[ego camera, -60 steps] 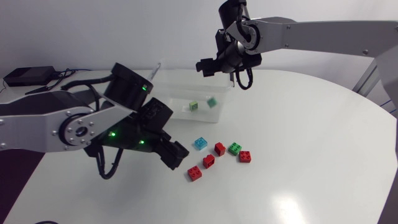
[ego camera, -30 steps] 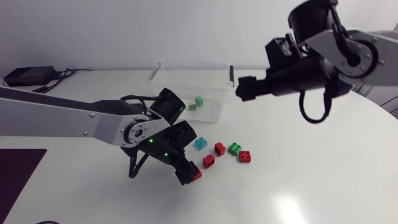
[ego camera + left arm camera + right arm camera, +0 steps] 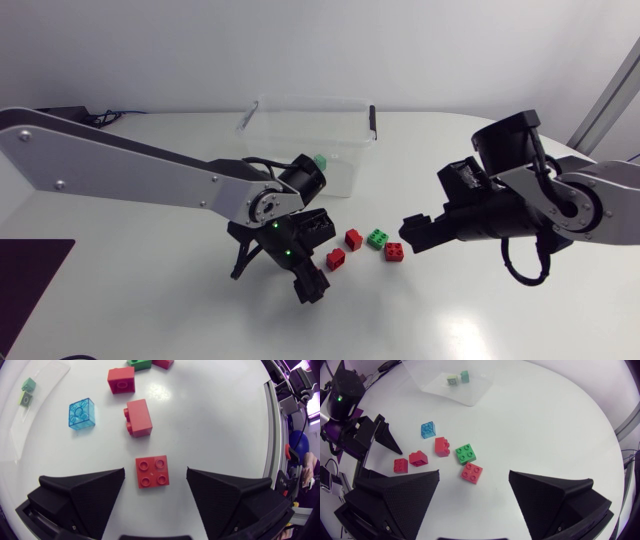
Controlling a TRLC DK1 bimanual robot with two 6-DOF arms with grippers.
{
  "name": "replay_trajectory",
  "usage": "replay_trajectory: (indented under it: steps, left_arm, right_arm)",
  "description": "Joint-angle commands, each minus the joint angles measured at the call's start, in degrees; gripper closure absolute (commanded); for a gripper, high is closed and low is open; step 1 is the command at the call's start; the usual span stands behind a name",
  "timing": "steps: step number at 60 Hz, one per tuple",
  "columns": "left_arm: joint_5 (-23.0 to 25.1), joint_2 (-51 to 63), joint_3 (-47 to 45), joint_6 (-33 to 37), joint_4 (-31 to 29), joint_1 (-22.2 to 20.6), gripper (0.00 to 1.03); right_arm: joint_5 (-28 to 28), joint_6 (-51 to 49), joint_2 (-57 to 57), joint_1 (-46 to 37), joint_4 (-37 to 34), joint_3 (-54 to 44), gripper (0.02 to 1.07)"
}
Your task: Place the duplo bricks in the container
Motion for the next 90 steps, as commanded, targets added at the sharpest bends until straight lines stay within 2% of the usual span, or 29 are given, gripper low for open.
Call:
replay_trajectory:
  steps: [1, 12, 25, 30, 44, 62, 73, 77, 82, 90]
  left_arm:
    - [0.7, 2.6, 2.9, 1.8, -1.9, -0.8, 0.32]
    - [0.7, 7.4, 8.6, 2.4, -8.8, -0.9, 0.57]
    - [0.7, 11.2, 11.2, 3.1, -12.1, -0.5, 0.66]
    - [0.7, 11.5, 11.5, 3.2, -12.5, -0.6, 0.83]
    - [0.9, 7.6, 9.8, 3.3, -14.6, -0.6, 0.87]
    - [1.2, -10.1, 8.6, 1.9, -17.6, 2.0, 0.87]
    - [1.2, -17.3, 12.2, 0.7, -17.6, 6.7, 0.87]
    - [1.2, -18.3, 13.7, 0.4, -17.5, 8.0, 0.87]
    - [1.2, -19.1, 15.2, -0.5, -16.1, 9.3, 0.87]
    - [1.2, -19.9, 15.8, -3.6, -9.5, 11.4, 0.87]
  right_arm:
    - [-0.4, 0.4, 3.4, -0.1, 1.0, -1.2, 0.07]
    - [0.7, 1.4, 7.8, 0.6, 1.0, -0.5, 0.07]
    - [0.7, 2.0, 8.3, 1.8, 0.8, -0.5, 0.07]
    - [1.0, 2.6, 9.6, 2.5, 0.8, -0.4, 0.07]
    - [4.7, 4.9, 15.9, 4.2, 1.9, 1.7, 0.07]
    - [7.3, 6.0, 24.1, 4.2, 3.4, 6.9, 0.08]
    - [8.9, 6.7, 28.1, 4.5, 3.3, 9.8, 0.17]
    - [9.4, 7.0, 29.1, 5.0, 3.3, 10.1, 0.17]
    - [9.9, 7.2, 29.8, 5.7, 3.5, 10.4, 0.26]
    - [10.6, 8.0, 30.3, 6.3, 3.5, 10.4, 0.41]
